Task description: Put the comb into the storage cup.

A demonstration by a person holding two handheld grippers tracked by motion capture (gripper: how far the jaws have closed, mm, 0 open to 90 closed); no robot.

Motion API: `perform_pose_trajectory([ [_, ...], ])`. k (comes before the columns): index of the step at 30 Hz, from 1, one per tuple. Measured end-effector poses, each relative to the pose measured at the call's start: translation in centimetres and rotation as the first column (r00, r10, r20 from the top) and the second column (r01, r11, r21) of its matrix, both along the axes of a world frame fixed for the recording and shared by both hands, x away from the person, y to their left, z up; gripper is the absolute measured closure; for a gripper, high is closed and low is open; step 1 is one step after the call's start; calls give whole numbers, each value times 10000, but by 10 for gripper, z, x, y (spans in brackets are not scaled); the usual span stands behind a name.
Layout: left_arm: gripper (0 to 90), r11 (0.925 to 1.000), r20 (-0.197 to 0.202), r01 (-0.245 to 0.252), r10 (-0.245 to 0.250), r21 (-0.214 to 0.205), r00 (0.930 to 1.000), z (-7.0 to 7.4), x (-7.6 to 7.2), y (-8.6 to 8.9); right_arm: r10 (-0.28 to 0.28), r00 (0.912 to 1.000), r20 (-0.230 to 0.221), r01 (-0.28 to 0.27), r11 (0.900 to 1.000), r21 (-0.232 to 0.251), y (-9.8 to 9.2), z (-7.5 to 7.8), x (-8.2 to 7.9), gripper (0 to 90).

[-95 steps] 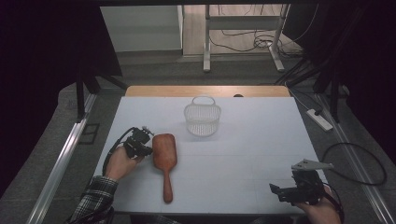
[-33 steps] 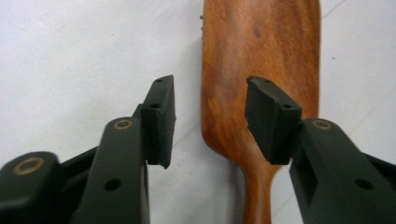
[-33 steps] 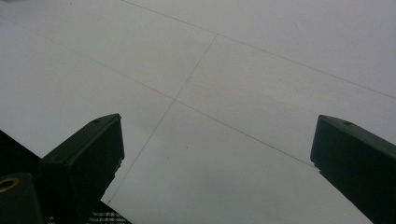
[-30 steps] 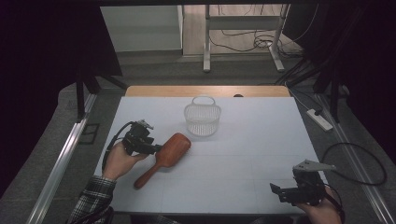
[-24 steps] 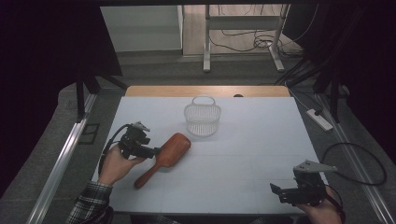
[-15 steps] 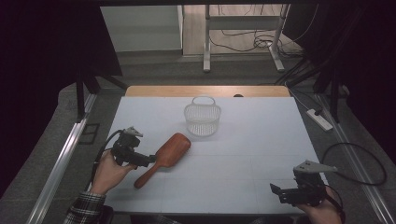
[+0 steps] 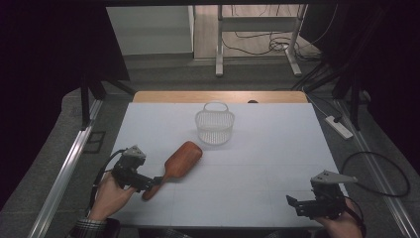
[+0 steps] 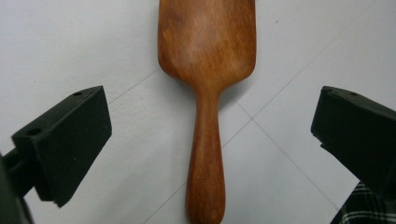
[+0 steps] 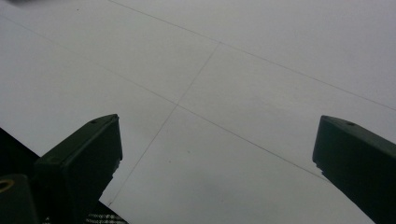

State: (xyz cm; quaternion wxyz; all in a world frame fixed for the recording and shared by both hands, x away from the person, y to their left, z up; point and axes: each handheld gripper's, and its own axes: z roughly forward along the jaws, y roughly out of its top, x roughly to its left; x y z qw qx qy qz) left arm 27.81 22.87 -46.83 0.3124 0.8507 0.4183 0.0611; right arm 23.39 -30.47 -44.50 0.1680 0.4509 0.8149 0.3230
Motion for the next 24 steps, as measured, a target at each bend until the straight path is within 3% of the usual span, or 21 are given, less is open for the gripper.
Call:
perform_pose_trajectory([
  [7,0,9986,123,-13,7,523,9999,-4,4,-8,29,10000,-12,-29,10000,-38,0,0,0,16],
  [12,0,9986,-147,55,-48,517,9999,-13,11,-12,24,10000,-47,-24,10000,-60,1,0,0,17],
  [24,0,9922,-863,300,-196,1208,9961,-33,23,-26,58,10000,-75,-59,9999,-113,1,-1,1,18],
])
